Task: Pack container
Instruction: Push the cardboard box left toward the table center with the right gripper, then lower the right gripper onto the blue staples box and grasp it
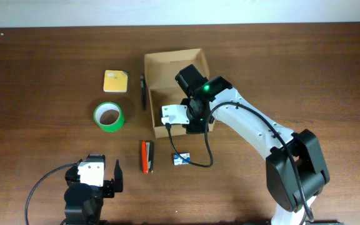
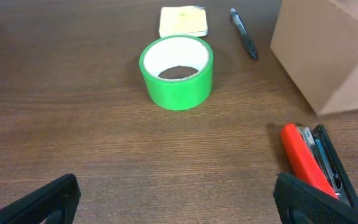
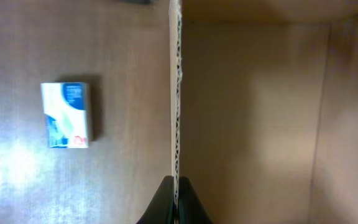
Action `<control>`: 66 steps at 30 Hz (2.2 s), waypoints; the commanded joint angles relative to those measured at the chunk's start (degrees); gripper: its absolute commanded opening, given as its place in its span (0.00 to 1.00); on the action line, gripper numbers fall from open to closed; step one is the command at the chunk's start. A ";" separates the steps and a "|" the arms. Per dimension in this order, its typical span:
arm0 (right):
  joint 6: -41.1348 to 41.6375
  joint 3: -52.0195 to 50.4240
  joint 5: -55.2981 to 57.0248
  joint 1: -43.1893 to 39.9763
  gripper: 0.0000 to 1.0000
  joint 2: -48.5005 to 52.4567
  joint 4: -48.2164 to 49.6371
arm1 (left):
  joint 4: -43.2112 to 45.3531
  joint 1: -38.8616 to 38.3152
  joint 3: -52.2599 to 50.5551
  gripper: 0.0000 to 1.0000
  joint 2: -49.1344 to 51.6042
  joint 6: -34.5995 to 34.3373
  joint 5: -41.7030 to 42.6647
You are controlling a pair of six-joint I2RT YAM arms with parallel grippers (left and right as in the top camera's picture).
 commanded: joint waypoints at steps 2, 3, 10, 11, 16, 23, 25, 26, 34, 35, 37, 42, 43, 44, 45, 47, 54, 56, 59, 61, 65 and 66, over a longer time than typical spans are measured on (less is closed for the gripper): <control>2.86 0.63 1.99 0.20 0.04 0.68 0.31 | 0.28 0.39 -0.15 1.00 -0.59 -0.33 -0.44; 3.91 0.63 2.01 0.22 0.04 0.68 0.48 | 0.28 0.39 -0.15 1.00 -0.59 -0.33 -0.44; 5.75 0.61 0.09 0.22 0.04 0.74 0.24 | 0.28 0.39 -0.15 1.00 -0.59 -0.33 -0.44; 5.77 0.61 0.07 0.22 0.03 0.74 0.24 | 0.28 0.39 -0.15 1.00 -0.59 -0.33 -0.44; 5.77 0.61 0.09 0.20 0.04 0.74 0.15 | 0.28 0.39 -0.15 1.00 -0.59 -0.33 -0.44; 5.75 0.61 0.17 0.20 0.99 0.72 0.13 | 0.28 0.39 -0.15 1.00 -0.59 -0.33 -0.44; 5.75 0.63 0.68 0.22 0.99 0.70 0.22 | 0.28 0.39 -0.15 1.00 -0.59 -0.35 -0.44; 5.75 0.68 1.05 0.22 0.99 0.61 0.24 | 0.28 0.39 -0.15 0.99 -0.59 -0.33 -0.44; 5.81 4.55 1.60 0.26 0.99 -3.02 -1.92 | 0.28 0.39 -0.15 1.00 -0.59 -0.33 -0.44; 5.97 5.70 1.60 0.26 0.99 -3.85 -3.15 | 0.28 0.39 -0.15 1.00 -0.59 -0.33 -0.44; 6.99 8.52 1.60 0.26 0.99 -5.66 -6.71 | 0.28 0.39 -0.15 1.00 -0.59 -0.35 -0.44; 8.57 13.22 -1.92 0.33 0.99 -9.38 -18.47 | 0.28 0.39 -0.15 0.99 -0.59 -0.33 -0.44; 8.57 13.27 -4.11 0.33 0.99 -10.47 -20.61 | 0.28 0.39 -0.15 0.99 -0.59 -0.33 -0.44; 8.55 13.25 -6.43 0.59 0.99 -11.72 -23.08 | 0.28 0.39 -0.15 1.00 -0.59 -0.33 -0.44; 8.57 13.25 -7.91 0.90 0.99 -12.70 -25.09 | 0.28 0.39 -0.15 0.99 -0.59 -0.33 -0.44; 8.59 12.76 -8.83 2.03 0.99 -14.62 -27.67 | 0.28 0.39 -0.15 1.00 -0.59 -0.33 -0.44; 12.94 0.50 -8.70 7.50 0.99 -20.85 -24.81 | 0.28 0.39 -0.15 1.00 -0.59 -0.33 -0.44; 14.38 -5.20 -8.72 8.57 0.99 -21.99 -21.64 | 0.28 0.39 -0.15 1.00 -0.59 -0.33 -0.44; 16.15 -12.57 -8.72 9.51 0.99 -22.38 -16.70 | 0.28 0.39 -0.15 1.00 -0.59 -0.33 -0.44; 17.81 -15.58 -8.94 9.79 0.99 -22.32 -13.05 | 0.28 0.39 -0.15 1.00 -0.59 -0.33 -0.44; 18.82 -17.75 -8.96 10.08 0.99 -22.23 -8.22 | 0.28 0.39 -0.15 1.00 -0.59 -0.33 -0.44; 18.82 -17.79 -8.98 10.08 0.99 -22.10 -7.52 | 0.28 0.39 -0.15 1.00 -0.59 -0.33 -0.44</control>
